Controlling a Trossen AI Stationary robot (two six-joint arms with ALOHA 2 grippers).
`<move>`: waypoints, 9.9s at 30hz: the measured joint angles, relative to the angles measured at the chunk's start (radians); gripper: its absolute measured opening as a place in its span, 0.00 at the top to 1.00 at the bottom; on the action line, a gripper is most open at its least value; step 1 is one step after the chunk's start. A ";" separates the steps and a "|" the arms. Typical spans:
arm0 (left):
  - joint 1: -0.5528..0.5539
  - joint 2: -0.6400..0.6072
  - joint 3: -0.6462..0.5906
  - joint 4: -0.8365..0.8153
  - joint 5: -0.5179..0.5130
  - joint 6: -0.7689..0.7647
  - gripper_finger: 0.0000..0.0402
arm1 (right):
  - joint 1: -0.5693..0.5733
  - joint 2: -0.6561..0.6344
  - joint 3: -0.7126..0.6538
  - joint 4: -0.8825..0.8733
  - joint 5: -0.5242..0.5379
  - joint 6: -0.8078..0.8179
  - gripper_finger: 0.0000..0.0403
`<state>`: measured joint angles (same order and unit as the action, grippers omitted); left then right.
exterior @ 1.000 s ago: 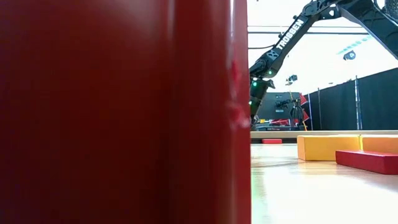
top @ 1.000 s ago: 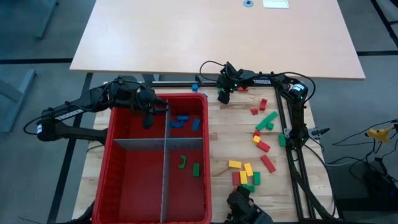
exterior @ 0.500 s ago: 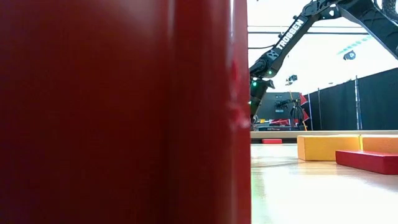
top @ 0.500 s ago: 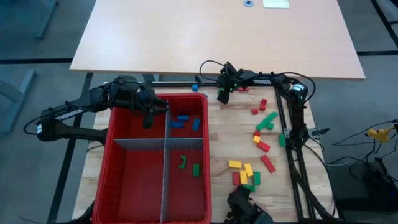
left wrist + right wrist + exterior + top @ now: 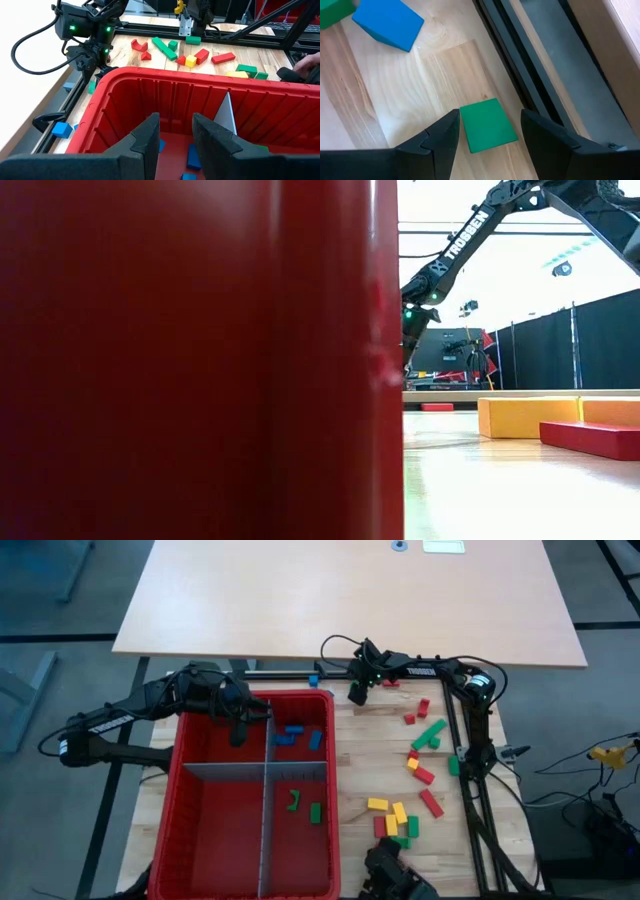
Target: Sort blocks
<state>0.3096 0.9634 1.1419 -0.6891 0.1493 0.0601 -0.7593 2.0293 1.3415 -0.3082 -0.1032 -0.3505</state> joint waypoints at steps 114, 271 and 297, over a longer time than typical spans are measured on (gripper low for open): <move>-0.001 0.000 0.000 -0.024 0.001 -0.044 0.74 | 0.992 -0.377 0.011 0.059 0.000 0.536 0.44; -0.002 0.000 -0.064 0.001 0.001 -0.027 0.74 | 0.185 -0.657 -0.701 -0.522 0.225 1.018 0.70; -0.002 0.000 -0.064 0.002 0.000 -0.048 0.74 | 0.756 -1.027 -0.496 -0.216 0.013 1.108 0.71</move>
<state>0.3080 0.9638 1.0775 -0.6872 0.1497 0.0126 -0.0037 1.0027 0.8453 -0.5244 -0.0903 0.7572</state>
